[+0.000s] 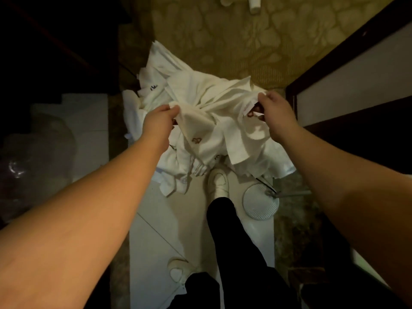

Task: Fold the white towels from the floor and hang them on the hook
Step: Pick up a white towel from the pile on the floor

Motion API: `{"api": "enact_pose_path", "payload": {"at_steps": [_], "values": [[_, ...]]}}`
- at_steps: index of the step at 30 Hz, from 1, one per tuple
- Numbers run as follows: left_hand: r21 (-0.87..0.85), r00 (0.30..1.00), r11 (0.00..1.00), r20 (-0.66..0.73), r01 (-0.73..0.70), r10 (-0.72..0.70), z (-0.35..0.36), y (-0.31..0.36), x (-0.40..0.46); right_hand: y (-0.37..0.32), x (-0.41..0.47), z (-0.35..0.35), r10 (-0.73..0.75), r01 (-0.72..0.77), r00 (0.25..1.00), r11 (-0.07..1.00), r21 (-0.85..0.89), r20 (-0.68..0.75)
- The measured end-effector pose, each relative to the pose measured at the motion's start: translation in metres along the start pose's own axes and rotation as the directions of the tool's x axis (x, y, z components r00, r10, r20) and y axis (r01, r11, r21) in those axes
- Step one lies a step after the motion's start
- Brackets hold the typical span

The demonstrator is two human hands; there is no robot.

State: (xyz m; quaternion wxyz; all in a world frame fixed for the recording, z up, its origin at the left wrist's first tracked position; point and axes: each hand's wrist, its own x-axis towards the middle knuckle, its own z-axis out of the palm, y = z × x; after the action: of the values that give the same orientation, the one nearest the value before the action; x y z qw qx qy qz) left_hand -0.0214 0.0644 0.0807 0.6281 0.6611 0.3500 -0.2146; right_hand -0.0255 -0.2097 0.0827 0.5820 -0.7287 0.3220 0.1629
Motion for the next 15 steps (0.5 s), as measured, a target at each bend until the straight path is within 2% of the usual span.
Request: {"api": "enact_pose_path", "payload": {"at_steps": [6, 9, 13, 15], "values": [[0.017, 0.992, 0.995, -0.080, -0.100, 0.101, -0.043, 0.047, -0.080, -0.078, -0.068, 0.012, -0.185, 0.193, 0.981, 0.960, -0.203, 0.057], [-0.004, 0.985, 0.986, -0.055, -0.165, 0.165, -0.061, 0.077, -0.126, -0.115, -0.099, 0.017, -0.261, 0.271, 0.962, 0.904, -0.331, 0.075], [-0.064, 0.967, 0.965, -0.037, -0.254, 0.252, -0.087, 0.125, -0.180, -0.161, -0.147, 0.038, -0.350, 0.449, 0.893, 0.732, -0.512, 0.282], [-0.087, 0.956, 0.952, -0.013, -0.294, 0.294, -0.098, 0.153, -0.207, -0.184, -0.180, 0.054, -0.371, 0.535, 0.842, 0.672, -0.512, 0.392]]}}
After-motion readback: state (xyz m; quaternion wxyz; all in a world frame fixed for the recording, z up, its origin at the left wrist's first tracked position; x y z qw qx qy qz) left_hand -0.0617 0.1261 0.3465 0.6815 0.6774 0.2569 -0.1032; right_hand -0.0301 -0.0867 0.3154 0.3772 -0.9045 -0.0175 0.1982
